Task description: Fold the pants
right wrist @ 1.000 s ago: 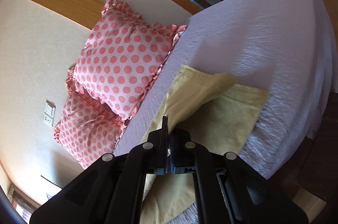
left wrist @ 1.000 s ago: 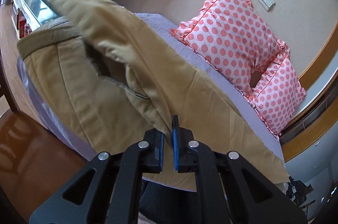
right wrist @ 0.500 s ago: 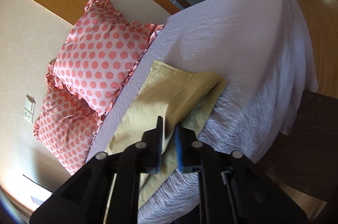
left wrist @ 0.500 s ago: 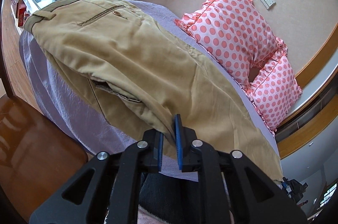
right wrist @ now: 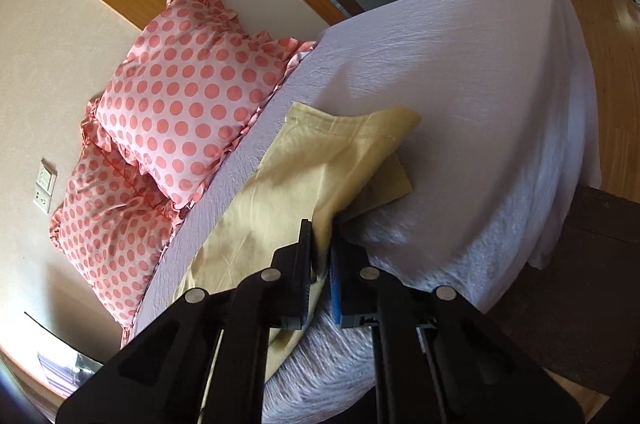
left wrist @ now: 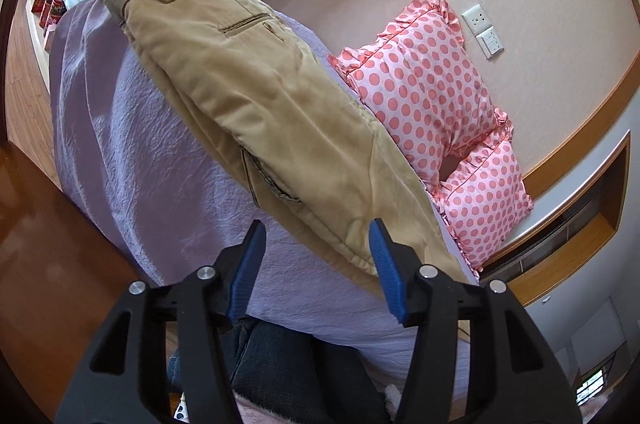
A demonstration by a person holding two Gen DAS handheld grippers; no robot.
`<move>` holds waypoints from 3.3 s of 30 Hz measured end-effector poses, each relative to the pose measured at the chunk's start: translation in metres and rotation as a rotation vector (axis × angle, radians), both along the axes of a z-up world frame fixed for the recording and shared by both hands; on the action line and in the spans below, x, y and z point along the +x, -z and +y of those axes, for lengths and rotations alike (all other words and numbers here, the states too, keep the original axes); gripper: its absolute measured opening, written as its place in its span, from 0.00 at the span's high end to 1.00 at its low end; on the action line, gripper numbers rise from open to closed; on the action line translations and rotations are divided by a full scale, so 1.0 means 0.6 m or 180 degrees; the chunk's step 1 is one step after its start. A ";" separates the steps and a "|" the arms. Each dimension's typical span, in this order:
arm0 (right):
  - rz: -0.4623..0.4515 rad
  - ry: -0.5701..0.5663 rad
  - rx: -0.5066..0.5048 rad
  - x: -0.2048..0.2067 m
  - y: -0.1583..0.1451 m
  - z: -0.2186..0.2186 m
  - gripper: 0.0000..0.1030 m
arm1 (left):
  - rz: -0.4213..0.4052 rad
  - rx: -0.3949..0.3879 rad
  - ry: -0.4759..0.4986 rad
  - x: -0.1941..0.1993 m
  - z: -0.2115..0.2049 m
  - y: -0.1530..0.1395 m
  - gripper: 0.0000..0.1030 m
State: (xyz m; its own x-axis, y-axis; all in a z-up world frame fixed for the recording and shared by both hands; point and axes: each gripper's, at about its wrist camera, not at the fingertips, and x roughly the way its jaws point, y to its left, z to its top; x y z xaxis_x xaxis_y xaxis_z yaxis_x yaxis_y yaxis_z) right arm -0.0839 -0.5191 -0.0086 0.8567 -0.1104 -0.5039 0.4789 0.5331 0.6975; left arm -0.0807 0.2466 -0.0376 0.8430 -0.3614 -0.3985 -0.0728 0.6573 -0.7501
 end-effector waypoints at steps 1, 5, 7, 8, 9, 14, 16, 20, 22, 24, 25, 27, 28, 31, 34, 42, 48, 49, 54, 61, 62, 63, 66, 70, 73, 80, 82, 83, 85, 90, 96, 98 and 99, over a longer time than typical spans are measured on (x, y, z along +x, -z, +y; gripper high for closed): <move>-0.0024 -0.0022 -0.0077 0.007 -0.004 0.003 0.94 | -0.0007 -0.0017 0.0007 0.000 0.001 0.002 0.46; -0.0382 -0.0296 -0.0386 0.045 -0.069 0.048 0.94 | -0.0178 -0.0090 0.0054 -0.014 0.007 0.005 0.41; -0.0639 -0.0658 -0.0543 0.080 -0.117 0.100 0.94 | -0.0293 -0.0164 0.0008 -0.023 0.013 0.005 0.39; -0.0771 -0.0884 -0.0610 0.101 -0.140 0.134 0.94 | -0.0325 -0.0192 -0.0015 -0.026 0.015 0.005 0.37; -0.0893 -0.1149 -0.0672 0.121 -0.160 0.174 0.94 | -0.0343 -0.0224 -0.0029 -0.029 0.016 0.007 0.36; -0.1135 -0.2815 -0.0927 0.195 -0.192 0.431 0.94 | -0.0211 -0.0212 0.0050 -0.024 0.003 0.019 0.32; -0.0841 -0.3528 -0.1130 0.209 -0.163 0.539 0.92 | -0.0091 -0.0191 0.0108 -0.014 -0.008 0.027 0.32; -0.0350 -0.4108 -0.1650 0.191 -0.106 0.649 0.56 | -0.0003 -0.0106 0.0210 0.001 -0.025 0.036 0.29; -0.0474 -0.4115 -0.1570 0.178 -0.103 0.641 0.40 | -0.0041 -0.0042 0.0226 0.006 -0.030 0.035 0.26; -0.0588 -0.4016 -0.1421 0.175 -0.112 0.617 0.33 | -0.0088 -0.0011 0.0206 0.014 -0.033 0.032 0.24; -0.0623 -0.3952 -0.1350 0.179 -0.118 0.604 0.32 | -0.0087 -0.0012 0.0191 0.020 -0.032 0.032 0.23; -0.0639 -0.3842 -0.1210 0.186 -0.122 0.584 0.29 | -0.0077 -0.0065 0.0163 0.034 -0.030 0.034 0.23; -0.0627 -0.3793 -0.1155 0.185 -0.119 0.578 0.28 | -0.0068 -0.0094 0.0140 0.040 -0.029 0.034 0.23; -0.0548 -0.3713 -0.1045 0.192 -0.106 0.562 0.28 | -0.0062 -0.0108 0.0019 0.056 -0.018 0.027 0.23; -0.0481 -0.3704 -0.0965 0.196 -0.092 0.560 0.28 | -0.0075 -0.0069 -0.0126 0.071 0.006 0.004 0.23; -0.0485 -0.3648 -0.0897 0.192 -0.081 0.546 0.27 | 0.0008 -0.0324 -0.0589 0.097 0.104 -0.052 0.23; -0.0536 -0.3600 -0.0867 0.187 -0.078 0.528 0.26 | 0.0432 -0.0244 -0.0990 0.130 0.136 -0.057 0.28; -0.0553 -0.3586 -0.0875 0.185 -0.078 0.523 0.25 | 0.0483 -0.0112 -0.1083 0.131 0.133 -0.064 0.34; -0.0614 -0.3462 -0.0863 0.177 -0.076 0.489 0.23 | 0.0295 0.0886 -0.1258 0.128 0.082 -0.140 0.85; -0.0655 -0.2954 -0.0711 0.165 -0.065 0.404 0.15 | -0.0421 0.2214 -0.0201 0.177 -0.192 -0.279 0.85; -0.0654 -0.2864 -0.0669 0.163 -0.062 0.388 0.15 | -0.0578 0.2337 0.0052 0.178 -0.243 -0.288 0.85; -0.0656 -0.2778 -0.0610 0.161 -0.058 0.372 0.15 | -0.0738 0.2416 0.0355 0.175 -0.296 -0.293 0.84; -0.0657 -0.2487 -0.0413 0.148 -0.053 0.320 0.15 | -0.0946 0.2471 0.1286 0.165 -0.435 -0.271 0.83; -0.0608 -0.2163 -0.0186 0.133 -0.049 0.259 0.14 | -0.0721 0.2602 0.2377 0.162 -0.576 -0.170 0.86; -0.0534 -0.2110 -0.0137 0.130 -0.051 0.238 0.12 | -0.0627 0.2610 0.2576 0.157 -0.612 -0.125 0.86; -0.0531 -0.2547 0.0270 0.183 -0.059 0.248 0.12 | -0.0459 0.2343 0.2767 0.151 -0.594 -0.140 0.61; -0.0392 -0.2650 0.0232 0.203 -0.063 0.257 0.12 | -0.0508 0.1913 0.2924 0.143 -0.556 -0.162 0.50; -0.0303 -0.2684 0.0204 0.212 -0.064 0.261 0.12 | -0.0541 0.1728 0.2885 0.140 -0.527 -0.176 0.45; -0.0121 -0.2747 0.0161 0.233 -0.061 0.266 0.15 | -0.0563 0.1596 0.2541 0.159 -0.460 -0.203 0.40; 0.0196 -0.2861 0.0021 0.275 -0.046 0.285 0.35 | 0.0059 0.1891 0.1562 0.266 -0.318 -0.194 0.39; 0.0198 -0.3083 0.0057 0.297 -0.042 0.304 0.45 | 0.0583 0.1312 0.1755 0.340 -0.260 -0.134 0.38; 0.0164 -0.3159 0.0175 0.297 -0.039 0.298 0.50 | 0.0558 0.1244 0.1835 0.333 -0.258 -0.127 0.28; 0.0171 -0.3145 0.0210 0.298 -0.037 0.292 0.52 | 0.0545 0.1197 0.1884 0.332 -0.260 -0.126 0.25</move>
